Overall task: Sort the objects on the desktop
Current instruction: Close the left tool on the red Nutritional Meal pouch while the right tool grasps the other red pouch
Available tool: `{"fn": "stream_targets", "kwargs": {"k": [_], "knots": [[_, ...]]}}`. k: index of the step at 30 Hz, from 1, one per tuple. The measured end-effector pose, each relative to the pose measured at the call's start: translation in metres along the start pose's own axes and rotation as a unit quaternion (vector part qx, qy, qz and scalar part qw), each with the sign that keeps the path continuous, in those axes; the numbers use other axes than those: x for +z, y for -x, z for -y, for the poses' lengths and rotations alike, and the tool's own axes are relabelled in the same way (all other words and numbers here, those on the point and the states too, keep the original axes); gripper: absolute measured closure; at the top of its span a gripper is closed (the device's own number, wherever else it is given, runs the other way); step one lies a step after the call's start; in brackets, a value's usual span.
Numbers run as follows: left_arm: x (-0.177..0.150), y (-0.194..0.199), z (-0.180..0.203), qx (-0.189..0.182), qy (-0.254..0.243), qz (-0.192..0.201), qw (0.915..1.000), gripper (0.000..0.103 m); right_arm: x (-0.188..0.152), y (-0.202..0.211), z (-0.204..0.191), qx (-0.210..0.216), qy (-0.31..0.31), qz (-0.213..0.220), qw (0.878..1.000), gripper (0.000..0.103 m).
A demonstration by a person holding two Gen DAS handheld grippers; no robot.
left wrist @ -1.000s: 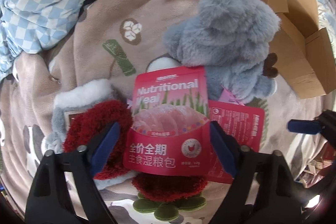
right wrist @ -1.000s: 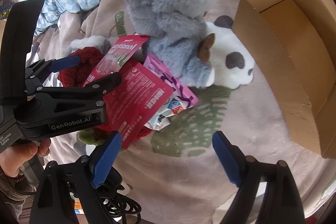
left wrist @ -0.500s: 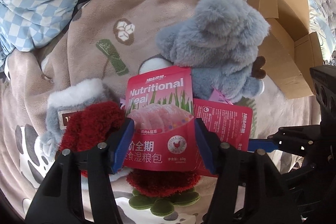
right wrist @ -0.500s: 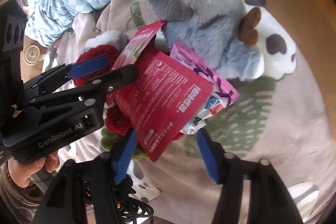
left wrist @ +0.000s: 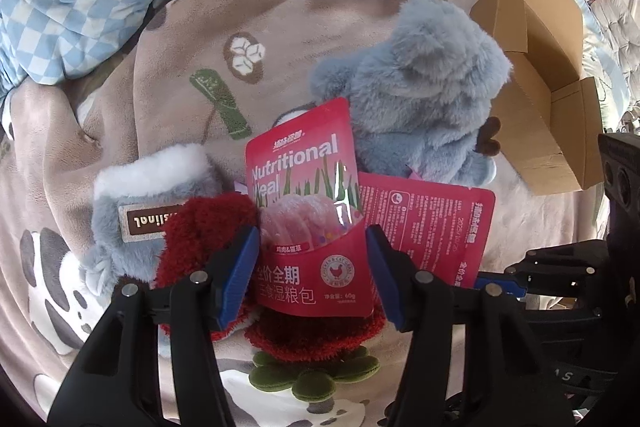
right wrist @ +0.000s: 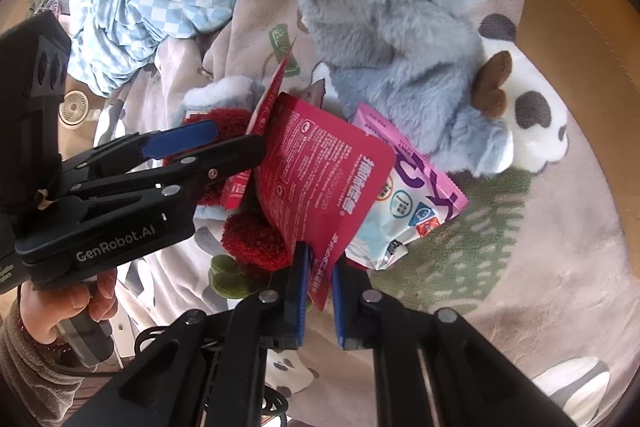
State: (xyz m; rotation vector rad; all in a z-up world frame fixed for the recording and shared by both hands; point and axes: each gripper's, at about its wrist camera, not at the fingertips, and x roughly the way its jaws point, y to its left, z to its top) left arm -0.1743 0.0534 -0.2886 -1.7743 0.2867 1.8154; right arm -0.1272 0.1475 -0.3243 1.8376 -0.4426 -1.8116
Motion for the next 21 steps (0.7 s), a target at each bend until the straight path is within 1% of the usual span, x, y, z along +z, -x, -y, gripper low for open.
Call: {"fn": "stream_targets", "kwargs": {"k": [3, 4, 5, 6, 7, 8, 13, 18, 21], "knots": [[0.000, -0.001, 0.002, 0.023, -0.016, 0.000, 0.9996, 0.056, 0.001, 0.005, -0.006, -0.002, 0.010, 0.009, 1.000, 0.095], [0.001, 0.000, 0.003, 0.028, -0.020, 0.000, 0.9994, 0.061, 0.001, 0.007, -0.007, -0.003, 0.013, 0.011, 1.000, 0.095], [0.001, 0.000, 0.004, 0.031, -0.024, -0.002, 0.9992, 0.070, 0.001, 0.007, -0.009, -0.002, 0.015, 0.010, 1.000, 0.095], [0.001, 0.001, 0.004, 0.027, -0.027, -0.004, 0.9993, 0.074, 0.001, 0.008, -0.010, -0.002, 0.013, 0.011, 1.000, 0.095], [0.001, 0.001, 0.004, 0.025, -0.028, -0.007, 0.9993, 0.082, 0.001, 0.009, -0.009, 0.000, 0.013, 0.012, 1.000, 0.095], [0.001, 0.001, 0.004, 0.019, -0.028, -0.011, 0.9994, 0.088, 0.002, 0.009, -0.010, 0.002, 0.013, 0.012, 1.000, 0.095], [0.003, 0.005, -0.003, 0.004, -0.017, -0.018, 0.9997, 0.090, 0.003, 0.010, -0.008, 0.002, 0.010, 0.015, 1.000, 0.095], [0.004, 0.005, -0.009, 0.015, -0.002, -0.041, 0.9990, 0.094, 0.004, 0.011, -0.007, 0.004, 0.008, 0.015, 1.000, 0.095], [0.004, 0.016, -0.013, 0.017, -0.006, -0.029, 0.9994, 0.097, 0.003, 0.013, -0.008, 0.006, 0.007, 0.017, 1.000, 0.095]]}}
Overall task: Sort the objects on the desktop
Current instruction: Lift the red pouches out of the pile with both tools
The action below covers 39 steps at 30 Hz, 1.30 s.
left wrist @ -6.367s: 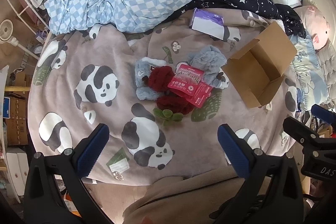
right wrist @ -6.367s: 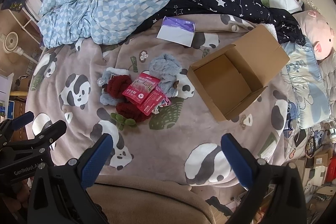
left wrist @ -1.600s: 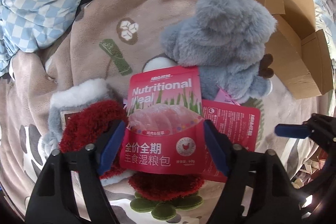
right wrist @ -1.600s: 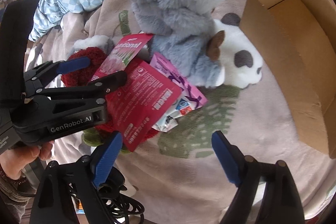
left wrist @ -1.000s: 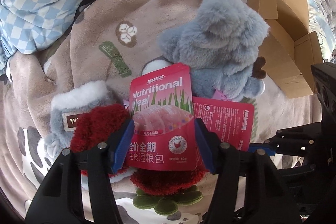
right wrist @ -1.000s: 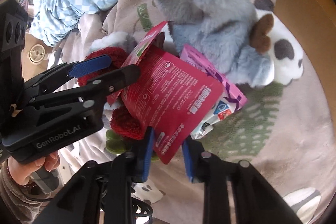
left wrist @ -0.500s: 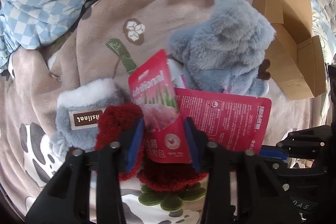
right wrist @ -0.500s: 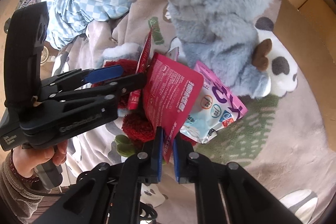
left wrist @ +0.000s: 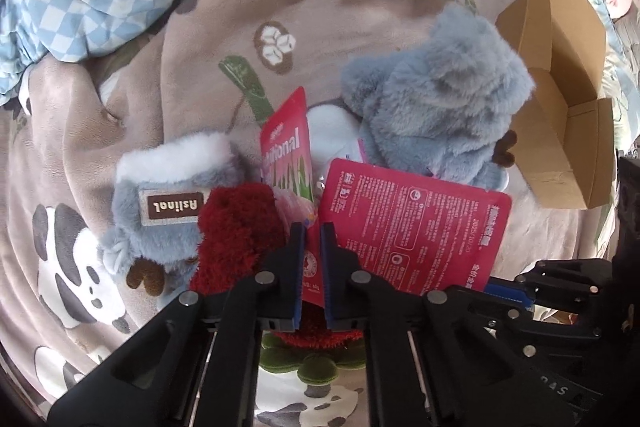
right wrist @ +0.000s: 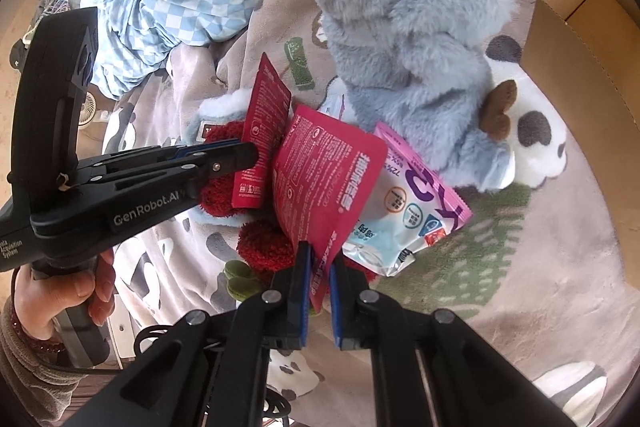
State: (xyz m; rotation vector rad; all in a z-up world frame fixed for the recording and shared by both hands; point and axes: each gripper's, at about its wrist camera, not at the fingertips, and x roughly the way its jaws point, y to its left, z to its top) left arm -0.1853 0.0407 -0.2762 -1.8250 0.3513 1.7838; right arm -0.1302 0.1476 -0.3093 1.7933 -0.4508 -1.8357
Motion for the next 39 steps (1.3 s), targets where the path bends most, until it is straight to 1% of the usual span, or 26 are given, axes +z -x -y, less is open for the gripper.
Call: {"fn": "stream_targets", "kwargs": {"k": [4, 8, 9, 10, 11, 13, 15, 16, 17, 20, 21, 23, 25, 30, 35, 39], "knots": [[0.000, 0.007, -0.006, 0.025, -0.007, -0.005, 0.9996, 0.098, -0.001, 0.003, -0.001, 0.004, -0.001, 0.002, 1.000, 0.095], [0.000, 0.006, -0.024, 0.037, 0.019, -0.026, 0.9988, 0.098, 0.000, 0.004, -0.004, 0.007, 0.002, 0.003, 1.000, 0.095], [-0.001, 0.007, -0.030, 0.035, 0.031, -0.025, 0.9986, 0.098, 0.000, 0.005, -0.005, 0.007, 0.002, 0.005, 1.000, 0.095], [-0.001, 0.005, -0.037, 0.030, 0.045, -0.033, 0.9980, 0.098, 0.000, 0.006, -0.005, 0.007, 0.002, 0.007, 1.000, 0.095], [-0.002, 0.001, -0.040, 0.022, 0.046, -0.045, 0.9977, 0.098, 0.000, 0.006, -0.005, 0.007, 0.003, 0.007, 1.000, 0.095], [-0.002, -0.009, -0.049, -0.013, 0.065, -0.074, 0.9950, 0.096, 0.000, 0.006, -0.005, 0.005, 0.004, 0.008, 1.000, 0.095], [-0.003, -0.017, -0.051, -0.037, 0.073, -0.084, 0.9931, 0.094, 0.001, 0.005, -0.005, 0.007, 0.003, 0.007, 1.000, 0.095], [-0.003, -0.019, -0.049, -0.031, 0.068, -0.086, 0.9935, 0.094, 0.001, 0.005, -0.006, 0.006, 0.003, 0.007, 1.000, 0.095], [-0.003, -0.021, -0.045, -0.020, 0.058, -0.083, 0.9946, 0.094, 0.001, 0.005, -0.006, 0.006, 0.004, 0.008, 1.000, 0.095], [-0.003, -0.019, -0.031, 0.013, 0.029, -0.056, 0.9980, 0.096, 0.000, 0.006, -0.006, 0.005, 0.005, 0.009, 1.000, 0.095], [-0.003, -0.019, -0.029, 0.017, 0.027, -0.054, 0.9980, 0.096, 0.000, 0.006, -0.006, 0.004, 0.006, 0.009, 1.000, 0.095], [-0.003, -0.019, -0.028, 0.012, 0.028, -0.051, 0.9982, 0.096, 0.001, 0.007, -0.005, 0.003, 0.006, 0.008, 1.000, 0.095], [-0.004, -0.013, -0.026, 0.011, 0.017, -0.044, 0.9988, 0.096, 0.000, 0.009, -0.004, 0.002, 0.007, 0.009, 1.000, 0.095], [-0.006, 0.012, -0.022, 0.009, -0.009, -0.035, 0.9993, 0.097, 0.001, 0.014, -0.003, 0.005, 0.005, 0.012, 1.000, 0.095], [-0.006, 0.037, -0.016, 0.004, -0.026, -0.028, 0.9993, 0.097, 0.002, 0.030, -0.009, 0.007, 0.006, 0.023, 1.000, 0.096], [-0.009, 0.047, -0.014, -0.006, -0.034, -0.030, 0.9990, 0.097, 0.003, 0.043, -0.013, 0.004, 0.004, 0.032, 0.999, 0.097]]}}
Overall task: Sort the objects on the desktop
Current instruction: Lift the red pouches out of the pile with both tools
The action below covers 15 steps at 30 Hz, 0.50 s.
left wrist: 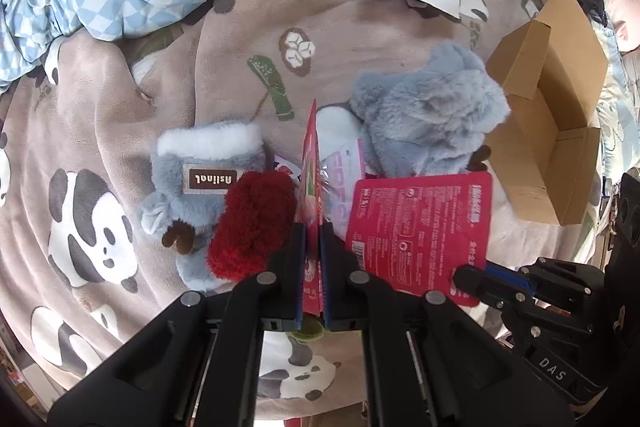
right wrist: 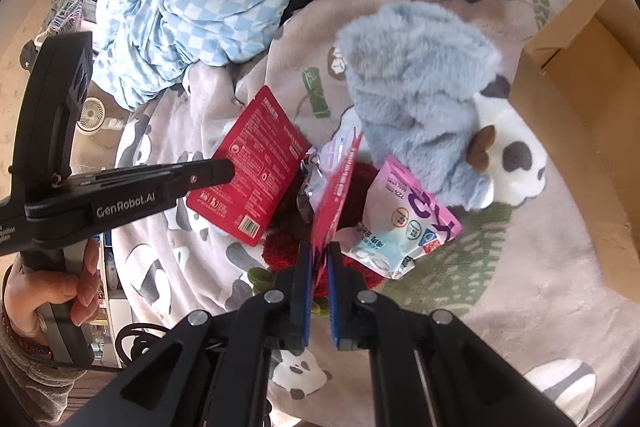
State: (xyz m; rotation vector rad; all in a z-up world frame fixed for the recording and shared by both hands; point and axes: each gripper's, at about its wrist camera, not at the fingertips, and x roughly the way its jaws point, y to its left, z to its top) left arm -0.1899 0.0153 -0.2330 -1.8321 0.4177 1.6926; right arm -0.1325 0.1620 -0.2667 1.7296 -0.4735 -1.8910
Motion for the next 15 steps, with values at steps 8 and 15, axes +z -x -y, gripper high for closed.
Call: {"fn": "stream_targets", "kwargs": {"k": [8, 15], "knots": [[-0.004, 0.011, 0.008, -0.005, -0.010, 0.002, 0.9999, 0.097, 0.001, 0.017, -0.003, -0.007, -0.007, 0.006, 1.000, 0.101], [-0.010, -0.010, 0.002, -0.013, -0.007, -0.002, 0.9999, 0.097, 0.003, -0.004, 0.016, 0.017, -0.045, -0.010, 0.999, 0.096]]}}
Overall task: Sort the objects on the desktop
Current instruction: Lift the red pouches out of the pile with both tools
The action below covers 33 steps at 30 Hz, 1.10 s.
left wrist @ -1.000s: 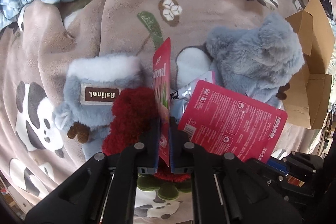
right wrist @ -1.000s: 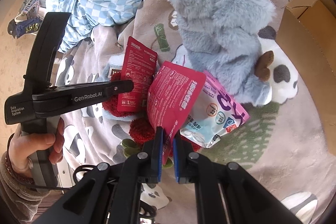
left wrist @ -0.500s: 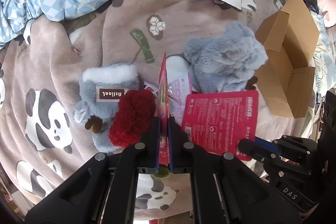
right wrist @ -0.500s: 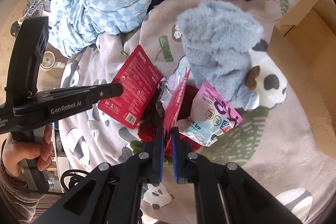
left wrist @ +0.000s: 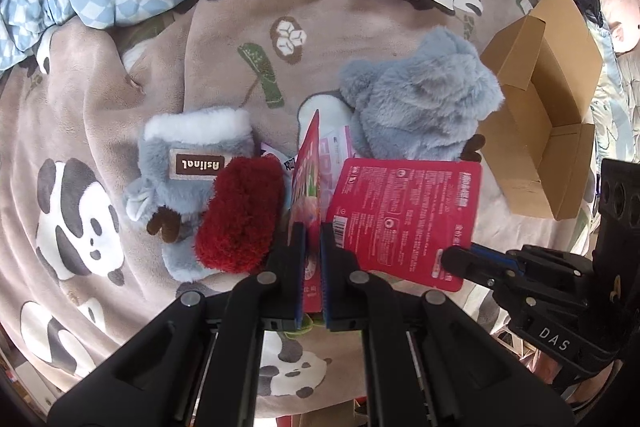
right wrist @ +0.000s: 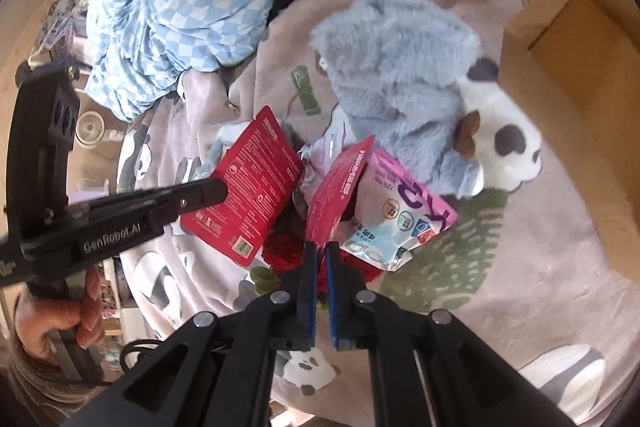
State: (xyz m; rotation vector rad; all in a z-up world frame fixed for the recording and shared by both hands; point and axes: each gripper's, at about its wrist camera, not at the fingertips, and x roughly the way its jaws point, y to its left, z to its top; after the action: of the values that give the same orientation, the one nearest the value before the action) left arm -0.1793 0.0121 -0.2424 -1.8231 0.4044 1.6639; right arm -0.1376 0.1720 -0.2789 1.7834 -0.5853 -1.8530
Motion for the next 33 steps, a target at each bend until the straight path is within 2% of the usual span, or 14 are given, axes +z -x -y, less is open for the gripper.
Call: {"fn": "stream_targets", "kwargs": {"k": [2, 4, 6, 8, 10, 12, 16, 21, 33], "knots": [[-0.001, -0.001, -0.002, 0.000, -0.004, 0.004, 1.0000, 0.097, 0.002, -0.006, 0.001, -0.002, 0.004, -0.002, 1.000, 0.088], [-0.002, -0.002, -0.003, -0.002, -0.006, 0.004, 1.0000, 0.097, 0.003, -0.013, 0.001, -0.001, 0.002, -0.004, 1.000, 0.067], [-0.001, -0.003, -0.005, -0.005, -0.011, 0.010, 0.9999, 0.097, 0.005, -0.017, 0.001, 0.008, -0.002, 0.002, 1.000, 0.064], [-0.001, -0.005, -0.005, -0.008, -0.021, 0.009, 0.9997, 0.096, 0.007, -0.023, -0.003, 0.007, 0.015, 0.004, 1.000, 0.068], [0.000, -0.015, -0.005, -0.010, -0.039, -0.014, 0.9991, 0.096, 0.010, -0.030, -0.005, 0.002, 0.019, -0.003, 1.000, 0.087], [0.000, -0.027, -0.010, -0.012, -0.028, -0.035, 0.9989, 0.095, 0.012, -0.036, -0.006, -0.005, 0.018, -0.008, 1.000, 0.090], [-0.002, -0.038, -0.019, -0.016, -0.010, -0.035, 0.9992, 0.095, 0.013, -0.040, -0.010, -0.010, 0.018, -0.006, 1.000, 0.098], [-0.005, -0.037, -0.023, -0.013, -0.009, -0.027, 0.9995, 0.094, 0.014, -0.041, -0.013, -0.012, 0.018, 0.000, 1.000, 0.099], [-0.003, 0.009, -0.017, -0.024, -0.025, 0.009, 0.9994, 0.099, 0.013, -0.018, -0.026, 0.004, 0.011, 0.033, 0.999, 0.100]]}}
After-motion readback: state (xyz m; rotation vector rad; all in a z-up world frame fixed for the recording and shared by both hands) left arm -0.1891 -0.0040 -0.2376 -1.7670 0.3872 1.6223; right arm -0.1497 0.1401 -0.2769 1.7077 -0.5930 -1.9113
